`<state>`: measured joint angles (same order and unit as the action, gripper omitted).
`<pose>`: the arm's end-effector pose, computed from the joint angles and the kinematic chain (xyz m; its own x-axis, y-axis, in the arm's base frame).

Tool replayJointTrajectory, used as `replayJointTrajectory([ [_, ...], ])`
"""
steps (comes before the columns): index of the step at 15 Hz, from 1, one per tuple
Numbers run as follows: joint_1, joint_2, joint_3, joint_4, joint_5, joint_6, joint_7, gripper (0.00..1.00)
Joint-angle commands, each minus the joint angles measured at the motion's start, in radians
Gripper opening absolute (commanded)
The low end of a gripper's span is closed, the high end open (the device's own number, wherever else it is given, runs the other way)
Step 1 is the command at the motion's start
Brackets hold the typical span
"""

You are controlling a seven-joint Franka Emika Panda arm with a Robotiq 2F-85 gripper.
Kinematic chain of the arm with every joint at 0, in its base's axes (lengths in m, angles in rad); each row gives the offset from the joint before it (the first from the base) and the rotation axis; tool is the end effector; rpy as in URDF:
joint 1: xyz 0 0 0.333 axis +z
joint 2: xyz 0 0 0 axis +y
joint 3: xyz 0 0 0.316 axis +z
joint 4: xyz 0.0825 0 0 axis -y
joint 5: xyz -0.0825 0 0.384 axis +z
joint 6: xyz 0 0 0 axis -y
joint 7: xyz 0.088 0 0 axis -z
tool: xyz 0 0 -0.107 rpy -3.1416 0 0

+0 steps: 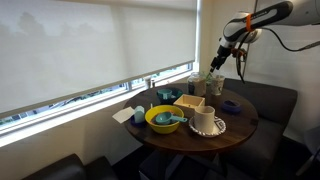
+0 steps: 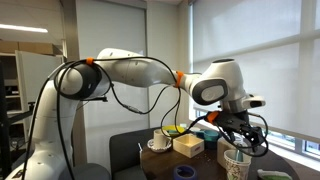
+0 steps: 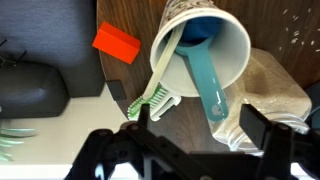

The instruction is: Pick up the blue measuring spoon from the paper cup and put it in the square open box

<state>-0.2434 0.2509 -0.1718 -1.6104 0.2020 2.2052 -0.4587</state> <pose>0.6189 -0.2529 0.5192 0.9302 -0.0302 0.3659 -0.0374 -0.9992 0.0127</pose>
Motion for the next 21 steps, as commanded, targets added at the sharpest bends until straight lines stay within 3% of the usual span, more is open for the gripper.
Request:
replayJointTrajectory([
  [1,-0.036,-0.004,0.038,0.051,0.048,-0.09,-0.065,1.0],
  [7,-0.05,0.019,0.048,0.077,0.033,-0.188,-0.218,0.95],
  [13,-0.038,0.006,0.037,0.049,0.013,-0.155,-0.179,1.0],
  [16,-0.049,0.003,0.058,0.019,0.077,-0.061,-0.262,1.0],
  [21,-0.056,0.025,0.067,0.026,0.112,-0.078,-0.386,1.0],
])
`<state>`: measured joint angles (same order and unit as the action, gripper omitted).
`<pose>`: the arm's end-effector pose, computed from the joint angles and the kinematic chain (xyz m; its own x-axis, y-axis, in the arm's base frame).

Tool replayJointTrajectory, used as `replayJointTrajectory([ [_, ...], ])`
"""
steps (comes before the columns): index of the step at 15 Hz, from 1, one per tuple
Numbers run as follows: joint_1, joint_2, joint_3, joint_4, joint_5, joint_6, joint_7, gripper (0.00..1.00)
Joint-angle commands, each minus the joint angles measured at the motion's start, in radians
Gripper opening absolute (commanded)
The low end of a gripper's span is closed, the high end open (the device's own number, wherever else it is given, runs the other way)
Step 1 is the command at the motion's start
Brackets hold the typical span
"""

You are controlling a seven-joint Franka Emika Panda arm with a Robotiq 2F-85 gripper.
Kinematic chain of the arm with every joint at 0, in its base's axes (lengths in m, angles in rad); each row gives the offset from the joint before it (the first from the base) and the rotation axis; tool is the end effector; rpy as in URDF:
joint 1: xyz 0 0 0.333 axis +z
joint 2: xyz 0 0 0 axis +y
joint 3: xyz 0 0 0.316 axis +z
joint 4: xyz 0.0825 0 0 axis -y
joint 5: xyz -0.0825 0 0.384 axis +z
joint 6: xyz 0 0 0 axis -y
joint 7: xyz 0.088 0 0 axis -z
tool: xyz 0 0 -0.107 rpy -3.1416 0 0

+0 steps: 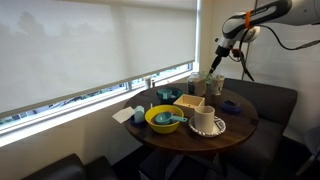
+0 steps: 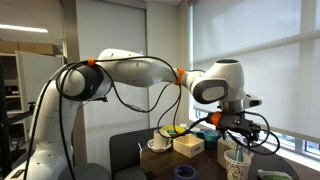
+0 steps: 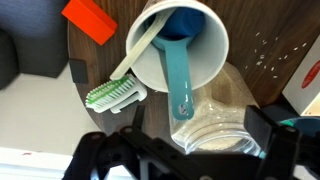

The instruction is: Pick up the blue measuring spoon from the paper cup and put it in the square open box

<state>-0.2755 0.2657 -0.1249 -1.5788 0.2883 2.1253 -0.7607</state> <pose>0.6244 -0.2408 0.5160 0.9042 0.2338 0.3575 0.2483 -0.9687 0.0057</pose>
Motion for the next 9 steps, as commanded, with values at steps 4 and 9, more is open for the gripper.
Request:
replayJointTrajectory([
  [4,-0.045,0.032,0.034,-0.006,0.069,0.004,-0.22,0.98],
  [9,-0.06,0.031,0.041,-0.014,0.139,0.009,-0.301,0.8],
])
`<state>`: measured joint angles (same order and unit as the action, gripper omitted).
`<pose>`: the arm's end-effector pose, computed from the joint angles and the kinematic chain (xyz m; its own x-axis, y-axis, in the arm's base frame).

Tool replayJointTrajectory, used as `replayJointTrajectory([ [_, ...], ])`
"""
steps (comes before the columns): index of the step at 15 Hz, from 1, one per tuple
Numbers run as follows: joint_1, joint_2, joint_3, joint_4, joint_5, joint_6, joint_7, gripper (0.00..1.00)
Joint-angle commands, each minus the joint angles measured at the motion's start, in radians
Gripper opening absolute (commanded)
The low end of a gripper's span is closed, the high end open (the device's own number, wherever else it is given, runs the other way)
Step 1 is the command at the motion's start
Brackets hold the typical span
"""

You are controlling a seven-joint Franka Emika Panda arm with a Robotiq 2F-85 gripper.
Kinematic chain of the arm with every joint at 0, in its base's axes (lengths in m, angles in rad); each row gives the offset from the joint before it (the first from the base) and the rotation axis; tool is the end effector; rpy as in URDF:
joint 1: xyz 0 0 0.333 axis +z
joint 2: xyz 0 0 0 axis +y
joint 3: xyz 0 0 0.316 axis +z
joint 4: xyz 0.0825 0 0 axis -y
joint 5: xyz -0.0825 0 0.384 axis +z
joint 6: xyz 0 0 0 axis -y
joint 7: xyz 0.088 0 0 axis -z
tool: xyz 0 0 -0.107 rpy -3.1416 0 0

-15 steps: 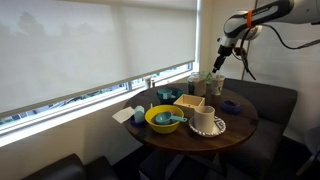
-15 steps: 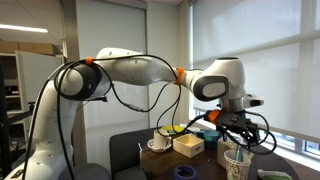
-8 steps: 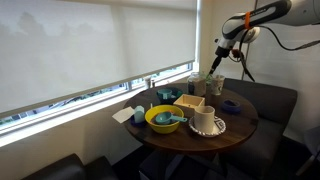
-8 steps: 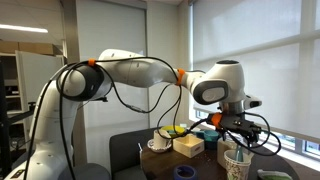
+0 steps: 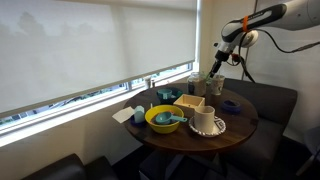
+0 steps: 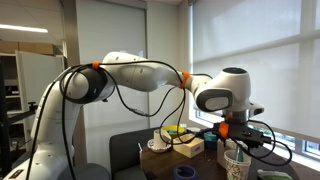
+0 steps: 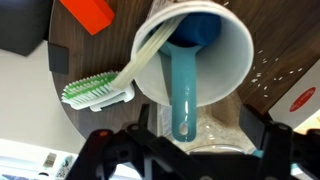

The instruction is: Pick up the blue measuring spoon from the paper cup and put it in the square open box

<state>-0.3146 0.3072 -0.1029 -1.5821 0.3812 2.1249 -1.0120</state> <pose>0.6279 -0.2515 0.4873 0.8354 0.3935 0.3838 0.4254 -0.9050 0.0018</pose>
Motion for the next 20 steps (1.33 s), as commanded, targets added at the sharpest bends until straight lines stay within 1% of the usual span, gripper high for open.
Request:
replayJointTrajectory([
  [1,-0.019,-0.016,0.015,-0.014,0.048,0.018,-0.054,0.71],
  [2,-0.018,-0.018,0.014,-0.016,0.046,0.02,-0.057,0.74],
  [3,-0.017,-0.021,0.011,-0.017,0.04,0.028,-0.055,0.73],
  [4,-0.017,-0.022,0.01,-0.019,0.039,0.041,-0.054,0.69],
  [5,-0.017,-0.023,0.009,-0.02,0.039,0.052,-0.049,0.72],
  [6,-0.017,-0.023,0.009,-0.022,0.038,0.064,-0.048,0.71],
  [7,-0.018,-0.023,0.01,-0.024,0.04,0.072,-0.047,0.62],
  [9,-0.016,-0.023,0.011,-0.033,0.041,0.096,-0.038,0.61],
  [10,-0.014,-0.024,0.01,-0.039,0.039,0.107,-0.031,0.58],
  [11,-0.013,-0.026,0.01,-0.047,0.037,0.117,-0.024,0.61],
  [12,-0.012,-0.028,0.01,-0.054,0.034,0.125,-0.023,0.59],
  [13,-0.012,-0.03,0.01,-0.06,0.034,0.129,-0.02,0.42],
  [14,-0.011,-0.033,0.011,-0.064,0.035,0.131,-0.014,0.34],
  [15,-0.011,-0.036,0.012,-0.071,0.037,0.134,-0.014,0.33],
  [19,-0.008,-0.061,0.019,-0.091,0.05,0.137,0.0,0.03],
  [20,-0.006,-0.073,0.02,-0.099,0.052,0.138,0.005,0.04],
])
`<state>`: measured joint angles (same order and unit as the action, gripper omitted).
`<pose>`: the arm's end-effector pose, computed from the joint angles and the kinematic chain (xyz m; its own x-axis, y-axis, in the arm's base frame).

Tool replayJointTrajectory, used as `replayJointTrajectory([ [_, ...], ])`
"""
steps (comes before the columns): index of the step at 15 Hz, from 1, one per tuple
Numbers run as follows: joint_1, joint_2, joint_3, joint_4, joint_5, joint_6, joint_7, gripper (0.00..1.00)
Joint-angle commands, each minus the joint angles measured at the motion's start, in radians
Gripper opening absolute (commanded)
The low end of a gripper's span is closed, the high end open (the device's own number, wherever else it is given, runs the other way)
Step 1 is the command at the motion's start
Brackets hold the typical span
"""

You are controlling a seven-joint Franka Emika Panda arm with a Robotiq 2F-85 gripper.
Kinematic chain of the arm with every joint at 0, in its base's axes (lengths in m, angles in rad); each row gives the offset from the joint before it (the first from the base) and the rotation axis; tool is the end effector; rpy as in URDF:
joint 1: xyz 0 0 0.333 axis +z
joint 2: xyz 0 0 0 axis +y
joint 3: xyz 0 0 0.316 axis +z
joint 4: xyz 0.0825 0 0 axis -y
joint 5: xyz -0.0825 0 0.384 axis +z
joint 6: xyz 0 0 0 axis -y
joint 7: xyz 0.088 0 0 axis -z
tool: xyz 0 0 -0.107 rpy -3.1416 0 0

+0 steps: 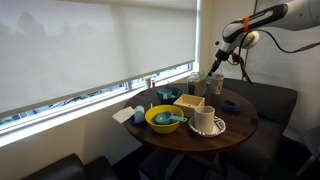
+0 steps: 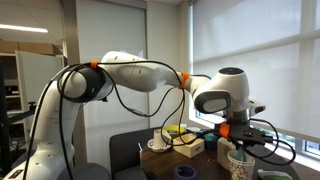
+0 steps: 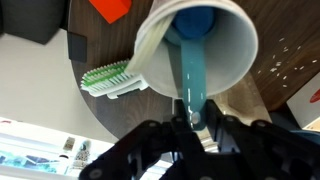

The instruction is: Pick up the blue measuring spoon from the paper cup and put it in the square open box

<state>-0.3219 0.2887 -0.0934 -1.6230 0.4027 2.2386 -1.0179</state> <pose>0.6267 -0.2562 0.4914 0.8165 0.3719 0.4416 0.3873 -0.9201 0.0587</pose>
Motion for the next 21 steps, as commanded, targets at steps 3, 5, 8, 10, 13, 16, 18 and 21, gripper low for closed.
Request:
replayJointTrajectory([
  [3,0.004,-0.094,0.017,-0.072,0.054,0.029,0.003,0.06],
  [5,0.009,-0.135,0.018,-0.086,0.075,0.025,-0.005,0.06],
  [8,0.027,-0.188,0.015,-0.088,0.094,0.055,-0.033,0.06],
  [10,0.042,-0.228,0.014,-0.092,0.133,0.071,-0.045,0.06],
  [13,0.072,-0.27,0.011,-0.087,0.229,-0.012,-0.024,0.06],
  [16,0.113,-0.297,0.006,-0.123,0.311,-0.073,-0.015,0.06],
  [18,0.138,-0.305,0.007,-0.172,0.355,-0.093,-0.027,0.06],
  [21,0.173,-0.293,0.013,-0.248,0.407,-0.084,-0.03,0.06],
])
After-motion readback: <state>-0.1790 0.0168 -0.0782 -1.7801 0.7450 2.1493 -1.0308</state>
